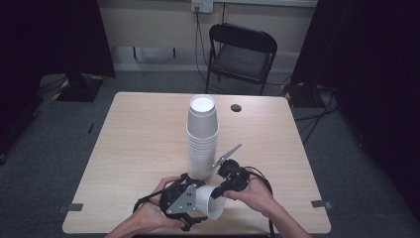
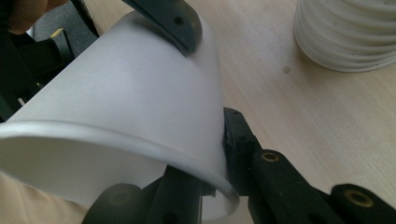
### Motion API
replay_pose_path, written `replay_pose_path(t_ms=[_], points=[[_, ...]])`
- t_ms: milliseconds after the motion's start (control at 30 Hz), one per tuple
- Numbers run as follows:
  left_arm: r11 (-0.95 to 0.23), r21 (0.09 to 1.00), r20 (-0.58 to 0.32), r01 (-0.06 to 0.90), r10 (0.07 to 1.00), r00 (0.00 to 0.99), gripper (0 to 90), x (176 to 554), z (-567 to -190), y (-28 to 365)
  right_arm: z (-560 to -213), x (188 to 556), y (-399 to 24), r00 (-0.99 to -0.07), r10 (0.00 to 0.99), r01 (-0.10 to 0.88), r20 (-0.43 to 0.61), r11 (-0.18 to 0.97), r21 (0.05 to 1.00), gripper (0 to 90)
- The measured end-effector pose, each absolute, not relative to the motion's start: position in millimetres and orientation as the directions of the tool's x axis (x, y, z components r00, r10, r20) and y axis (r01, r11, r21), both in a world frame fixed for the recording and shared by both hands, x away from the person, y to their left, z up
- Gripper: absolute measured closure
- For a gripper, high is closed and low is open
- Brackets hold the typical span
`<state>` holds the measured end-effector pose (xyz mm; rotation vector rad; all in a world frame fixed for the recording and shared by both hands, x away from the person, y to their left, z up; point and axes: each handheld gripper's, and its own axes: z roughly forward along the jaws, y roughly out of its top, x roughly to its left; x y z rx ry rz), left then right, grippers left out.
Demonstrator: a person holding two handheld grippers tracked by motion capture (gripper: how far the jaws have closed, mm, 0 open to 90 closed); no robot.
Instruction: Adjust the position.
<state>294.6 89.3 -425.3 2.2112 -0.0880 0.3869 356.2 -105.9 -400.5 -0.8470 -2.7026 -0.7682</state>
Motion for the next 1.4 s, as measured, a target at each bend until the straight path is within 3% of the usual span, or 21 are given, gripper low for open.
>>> replay_pose_path(t_ms=[367, 700, 867, 967, 1100, 1200, 1233, 1400], points=[[-0.656, 0.722, 0.339, -0.221, 0.057, 0.939, 9.5, 291.5, -431.3, 77.3, -402.4, 360.5, -101.7, -0.790, 0.480, 0.604, 0.381, 0.712, 0.357, 85.1], [-0.653, 0.717, 0.374, -0.245, 0.064, 0.925, 12.2, 292.0, -430.5, 77.9, -400.8, 360.3, -100.4, -0.788, 0.487, 0.611, 0.377, 0.696, 0.378, 84.9], [-0.632, 0.743, 0.359, -0.221, 0.097, 0.928, 13.0, 294.3, -429.9, 78.6, -398.0, 360.1, -102.1, -0.790, 0.490, 0.610, 0.367, 0.684, 0.400, 75.7], [-0.613, 0.767, 0.333, -0.189, 0.129, 0.934, 13.2, 297.0, -428.5, 82.4, -396.6, 358.4, -101.7, -0.795, 0.495, 0.605, 0.350, 0.680, 0.413, 69.0], [-0.528, 0.846, 0.224, -0.076, 0.223, 0.949, 13.3, 302.3, -427.4, 93.3, -391.7, 356.2, -106.5, -0.787, 0.506, 0.617, 0.353, 0.631, 0.470, 62.5], [-0.484, 0.875, 0.179, -0.032, 0.262, 0.948, 13.3, 304.0, -427.4, 98.0, -388.9, 354.3, -110.3, -0.788, 0.505, 0.613, 0.352, 0.598, 0.517, 62.3], [-0.437, 0.899, 0.130, 0.014, 0.299, 0.945, 13.3, 304.9, -426.8, 101.9, -385.9, 352.3, -115.5, -0.783, 0.511, 0.617, 0.356, 0.556, 0.557, 63.9], [-0.378, 0.924, 0.078, 0.061, 0.340, 0.937, 13.3, 306.7, -424.2, 106.6, -381.2, 349.6, -122.6, -0.776, 0.506, 0.618, 0.376, 0.492, 0.613, 73.3]])
